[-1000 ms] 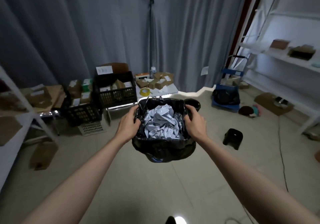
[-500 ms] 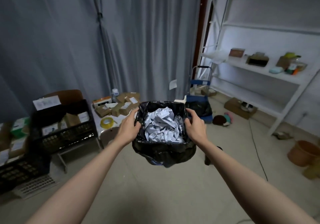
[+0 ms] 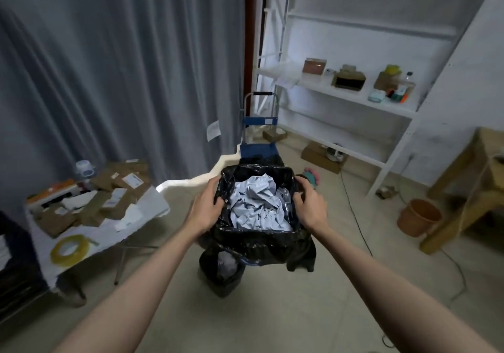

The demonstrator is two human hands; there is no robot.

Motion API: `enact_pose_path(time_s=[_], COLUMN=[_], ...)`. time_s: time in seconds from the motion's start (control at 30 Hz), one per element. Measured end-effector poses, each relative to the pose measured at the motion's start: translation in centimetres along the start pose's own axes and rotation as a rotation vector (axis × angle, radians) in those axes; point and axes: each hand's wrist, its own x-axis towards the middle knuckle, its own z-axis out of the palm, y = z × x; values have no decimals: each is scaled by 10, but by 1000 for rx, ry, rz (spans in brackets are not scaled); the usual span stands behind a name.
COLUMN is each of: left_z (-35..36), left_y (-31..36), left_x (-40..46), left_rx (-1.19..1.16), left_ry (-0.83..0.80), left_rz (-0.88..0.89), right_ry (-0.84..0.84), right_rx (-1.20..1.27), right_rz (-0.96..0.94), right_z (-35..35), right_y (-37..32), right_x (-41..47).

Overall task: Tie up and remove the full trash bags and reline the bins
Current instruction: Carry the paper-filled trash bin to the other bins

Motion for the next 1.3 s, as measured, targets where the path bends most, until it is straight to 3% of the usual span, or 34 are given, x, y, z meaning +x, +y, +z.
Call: enact_pose_path(time_s=[0.27, 0.6, 0.8, 1.0, 1.3], left_z=[77, 205, 276, 301, 294], left_y=[35, 69, 82, 84, 10], left_x=[150, 299, 375, 419, 476], left_rx=[-37, -51, -66, -116, -105], left_ry=[-160, -218, -163, -64, 57], left_rz=[112, 92, -11, -166, -354], right_ry=[97, 87, -10, -166, -426], right_rx=[14, 18, 13, 40, -16], right_rz=[174, 156, 45, -125, -235], right_z=[-2, -6, -1, 16, 128], right_y=[55, 158, 215, 219, 190], right_x=[117, 278, 398, 498, 591])
